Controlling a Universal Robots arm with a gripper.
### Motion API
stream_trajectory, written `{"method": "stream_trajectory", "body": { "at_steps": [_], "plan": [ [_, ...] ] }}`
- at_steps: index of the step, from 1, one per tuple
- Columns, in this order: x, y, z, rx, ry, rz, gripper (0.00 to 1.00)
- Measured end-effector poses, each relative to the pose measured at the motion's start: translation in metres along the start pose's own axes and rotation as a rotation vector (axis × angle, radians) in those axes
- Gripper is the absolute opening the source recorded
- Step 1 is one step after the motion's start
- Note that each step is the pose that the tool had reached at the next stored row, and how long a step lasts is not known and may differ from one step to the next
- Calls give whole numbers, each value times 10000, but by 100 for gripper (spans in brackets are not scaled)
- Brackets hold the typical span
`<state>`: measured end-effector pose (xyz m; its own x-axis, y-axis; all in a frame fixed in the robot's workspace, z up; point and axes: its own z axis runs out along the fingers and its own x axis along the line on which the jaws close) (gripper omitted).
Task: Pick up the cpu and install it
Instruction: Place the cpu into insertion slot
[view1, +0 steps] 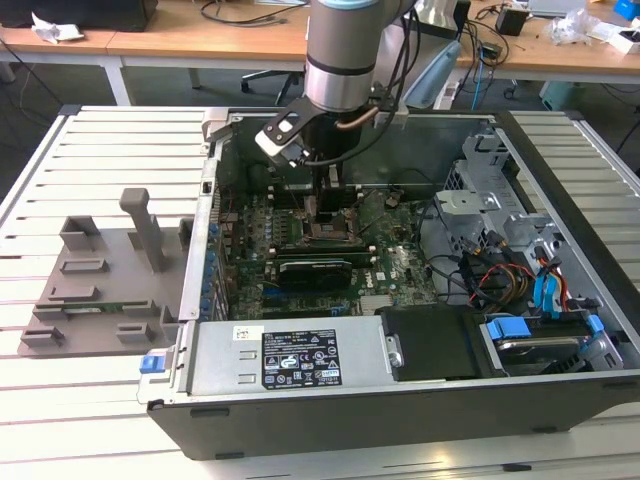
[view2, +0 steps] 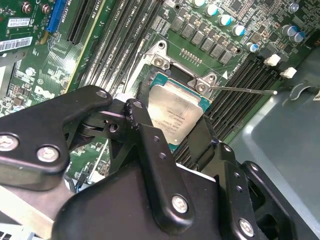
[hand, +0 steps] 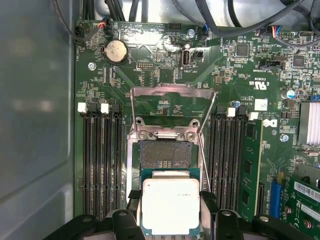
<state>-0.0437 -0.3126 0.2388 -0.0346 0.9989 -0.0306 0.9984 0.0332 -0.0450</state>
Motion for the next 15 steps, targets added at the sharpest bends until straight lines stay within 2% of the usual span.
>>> {"method": "stream_trajectory", "body": {
  "at_steps": [15],
  "plan": [
    [2, 2, 58, 0, 0, 0, 55]
  ]
}}
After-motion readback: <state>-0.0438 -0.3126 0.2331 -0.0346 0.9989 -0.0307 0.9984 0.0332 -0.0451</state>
